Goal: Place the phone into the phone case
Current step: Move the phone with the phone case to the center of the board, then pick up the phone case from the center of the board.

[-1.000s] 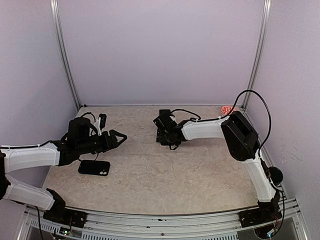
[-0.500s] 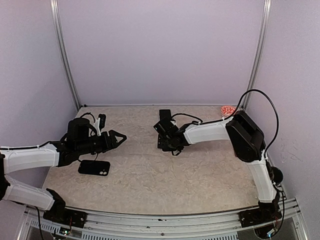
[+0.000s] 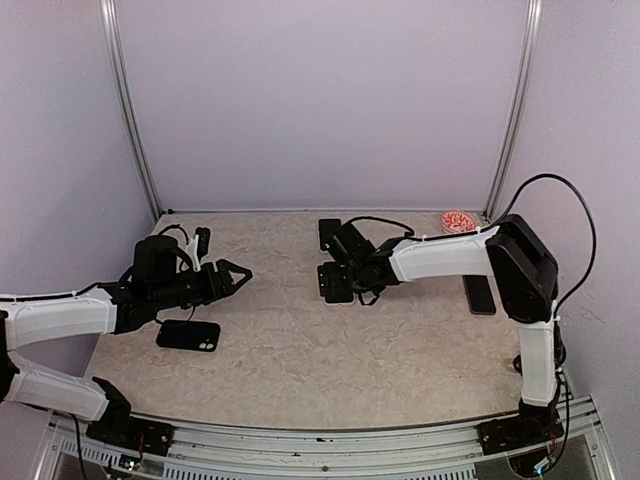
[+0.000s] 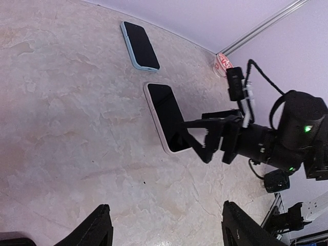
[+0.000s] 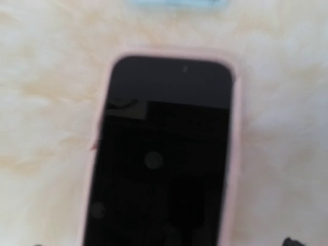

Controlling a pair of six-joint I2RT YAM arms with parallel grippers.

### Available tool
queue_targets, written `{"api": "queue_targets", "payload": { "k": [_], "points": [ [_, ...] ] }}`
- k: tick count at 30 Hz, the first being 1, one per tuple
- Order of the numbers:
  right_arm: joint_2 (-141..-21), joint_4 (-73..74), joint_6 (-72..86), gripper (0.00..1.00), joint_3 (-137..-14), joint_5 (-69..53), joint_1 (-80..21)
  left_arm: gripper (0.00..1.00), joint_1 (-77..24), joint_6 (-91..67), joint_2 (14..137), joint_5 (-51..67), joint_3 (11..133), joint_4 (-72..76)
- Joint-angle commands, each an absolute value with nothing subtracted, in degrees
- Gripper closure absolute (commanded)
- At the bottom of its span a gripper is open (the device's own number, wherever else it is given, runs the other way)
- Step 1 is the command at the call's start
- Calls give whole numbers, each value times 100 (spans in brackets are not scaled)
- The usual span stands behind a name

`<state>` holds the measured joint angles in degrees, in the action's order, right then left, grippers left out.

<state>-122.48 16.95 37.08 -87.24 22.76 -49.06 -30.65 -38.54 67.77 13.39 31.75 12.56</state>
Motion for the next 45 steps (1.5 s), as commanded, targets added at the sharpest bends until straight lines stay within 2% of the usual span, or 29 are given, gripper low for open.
{"api": "queue_targets", "payload": {
  "k": [1, 6, 10, 13, 18, 24, 31, 40, 43, 45],
  "points": [
    [-10737, 1135, 2611, 0, -7977, 1791, -4832, 27, -2999, -3746, 6567, 1254, 3235, 1098],
    [-9821, 1073, 2062, 1, -6882, 1460, -4829, 17, -2980, -3763, 6513, 1179, 3218, 1013],
    [-9727, 1233, 1991, 2, -6428, 1434, -4834, 13, -2980, -3841, 6530, 1121, 3218, 937],
    [-9729, 1128, 2020, 3, -6135, 1276, -4832, 6, -2988, -3941, 6524, 962, 3197, 774],
    [-9988, 1176, 1971, 25, -6122, 1390, -4823, 3, -2979, -4106, 6467, 380, 3198, 267],
    [-10676, 1266, 1858, 39, -6400, 1856, -4825, 1, -2877, -4438, 6249, 22, 3089, 33],
    [-11310, 1210, 1854, 41, -6806, 2064, -4817, 1, -2558, -4739, 6086, -243, 2968, -219],
    [-11495, 1206, 1797, 41, -7124, 2282, -4755, 1, -2208, -4659, 6103, -521, 3152, -879],
    [-11245, 1179, 1671, 38, -7005, 2054, -4762, 1, -2103, -4617, 6070, -555, 3138, -1010],
    [-10916, 1097, 1517, 32, -6815, 1710, -4806, 1, -2090, -4641, 6030, -721, 3125, -1143]
  ]
}}
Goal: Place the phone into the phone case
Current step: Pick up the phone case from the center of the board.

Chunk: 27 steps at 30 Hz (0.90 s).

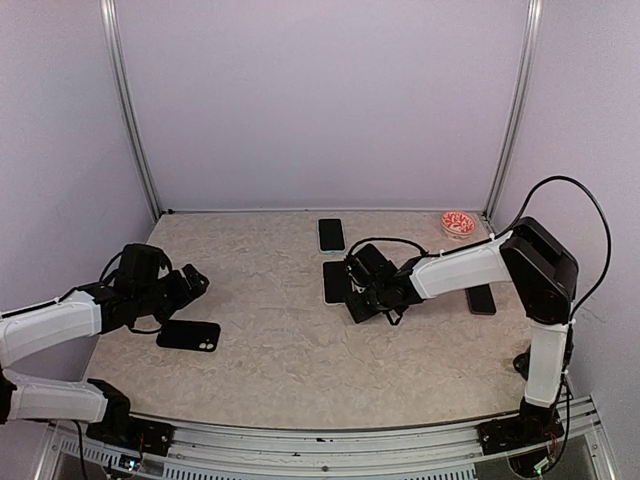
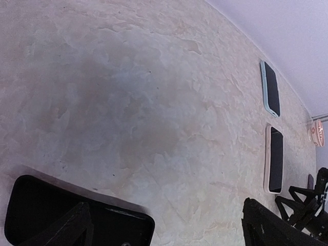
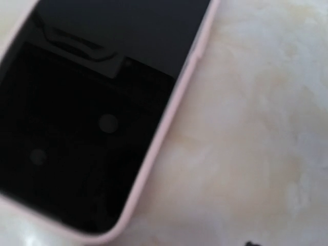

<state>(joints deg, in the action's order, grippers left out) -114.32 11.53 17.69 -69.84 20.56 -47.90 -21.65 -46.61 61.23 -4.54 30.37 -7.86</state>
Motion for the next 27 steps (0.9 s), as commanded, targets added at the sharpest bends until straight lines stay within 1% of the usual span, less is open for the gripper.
{"api": "queue_targets", "payload": {
  "k": [1, 3, 6, 8, 11, 13, 16, 20, 23, 27],
  "points": [
    [-10724, 1075, 1450, 29, -6722, 1501, -4838, 1, -2085, -4688, 6009, -777, 3110, -1207],
    [-10347, 1077, 1359, 25, -6595, 1019, -4879, 1, -2080, -4775, 5983, -820, 3071, -1281],
    [-9841, 1062, 1298, 23, -6501, 551, -4895, 1, -2080, -4807, 6065, -670, 3002, -1264],
    [-9551, 1021, 1293, 22, -6330, 575, -4896, 1, -2108, -4769, 6141, -495, 2902, -1120],
    [-9181, 1104, 1364, 18, -6061, 788, -4872, 4, -2144, -4457, 6203, -175, 2837, -951],
    [-9004, 1179, 1401, 17, -5939, 815, -4810, 7, -2154, -4010, 6391, 152, 3054, -1064],
    [-8825, 1202, 1480, 16, -5736, 826, -4686, 9, -2255, -3411, 6786, 165, 3581, -1585],
    [-8602, 1187, 1514, 17, -5521, 775, -4592, 13, -2552, -3305, 7154, 350, 3854, -1871],
    [-8435, 1174, 1456, 16, -5461, 824, -4547, 16, -3004, -3309, 7255, 188, 3999, -2030],
    [-8150, 1149, 1441, 16, -5311, 801, -4475, 23, -3531, -3411, 7773, -365, 4219, -2337]
  ]
}}
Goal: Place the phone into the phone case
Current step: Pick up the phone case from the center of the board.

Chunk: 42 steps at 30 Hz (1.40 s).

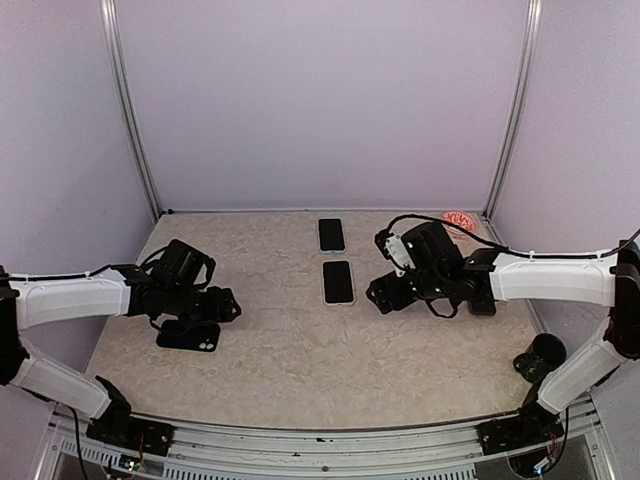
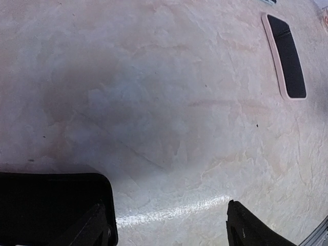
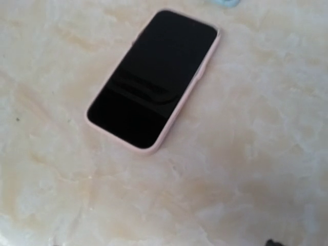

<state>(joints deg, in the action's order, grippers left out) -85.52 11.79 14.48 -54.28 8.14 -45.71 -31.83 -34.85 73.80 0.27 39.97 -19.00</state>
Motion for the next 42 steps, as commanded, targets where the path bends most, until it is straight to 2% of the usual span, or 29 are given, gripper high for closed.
{"api": "queue_targets", "payload": {
  "k": [1, 12, 21, 23, 25, 34, 42],
  "points": [
    [-8079, 1170, 1436, 16, -5300, 786, -4465, 24, -3613, -3468, 7863, -412, 4222, -2353],
    [-7367, 1201, 1336, 16, -5063, 882, -4394, 31, -3946, -4161, 8312, -1232, 4194, -2496],
    [-7308, 1166, 1275, 16, -5129, 826, -4376, 58, -4008, -4199, 8723, -1407, 4192, -2503],
    [-7311, 1150, 1271, 16, -5121, 803, -4372, 60, -4008, -4201, 8796, -1476, 4203, -2526],
    [-7320, 1140, 1274, 17, -5112, 762, -4375, 67, -4012, -4192, 8889, -1536, 4229, -2539],
    [-7302, 1138, 1211, 17, -5117, 817, -4364, 100, -4296, -4091, 9190, -1874, 4592, -2783],
    [-7207, 1135, 1143, 17, -5142, 879, -4325, 100, -4826, -3399, 9366, -2020, 5203, -3033]
  ]
}}
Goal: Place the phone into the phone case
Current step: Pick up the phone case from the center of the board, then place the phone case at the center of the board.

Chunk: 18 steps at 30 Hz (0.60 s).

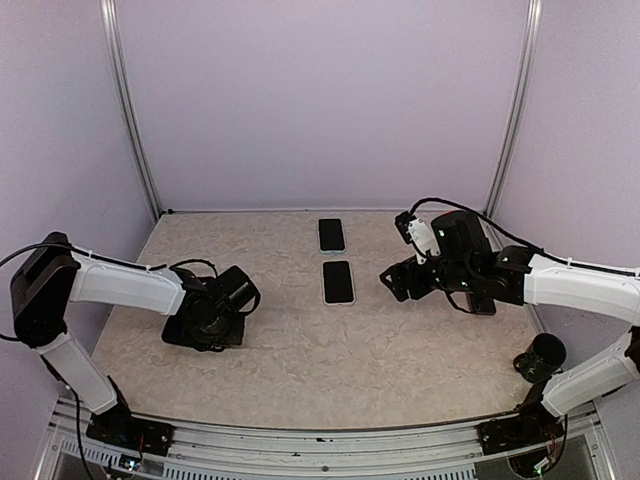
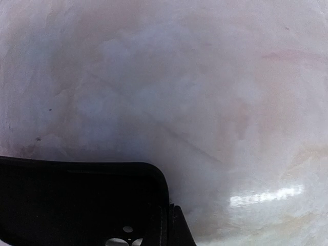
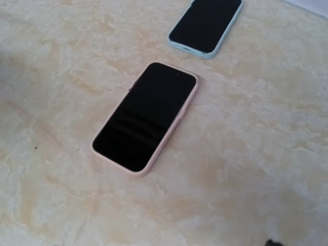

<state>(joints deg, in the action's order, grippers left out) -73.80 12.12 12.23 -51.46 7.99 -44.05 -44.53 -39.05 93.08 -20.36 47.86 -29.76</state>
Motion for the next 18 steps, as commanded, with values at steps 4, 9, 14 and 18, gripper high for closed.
{"api": "queue_targets", "payload": {
  "k": [4, 9, 14, 18],
  "points": [
    [-7182, 1134, 1143, 17, -5132, 890, -4291, 100, -5367, -2622, 9284, -2083, 5632, -3123],
    [-7194, 1103, 1160, 17, -5104, 905, -4224, 100, -6014, -1712, 9287, -1763, 6178, -3168],
    [-7216, 1095, 1199, 16, -5089, 914, -4135, 100, -6847, -969, 9570, -1253, 6613, -3115],
    [-7220, 1036, 1251, 16, -5035, 872, -4062, 100, -7293, -619, 9984, -1083, 6889, -3020]
  ]
}}
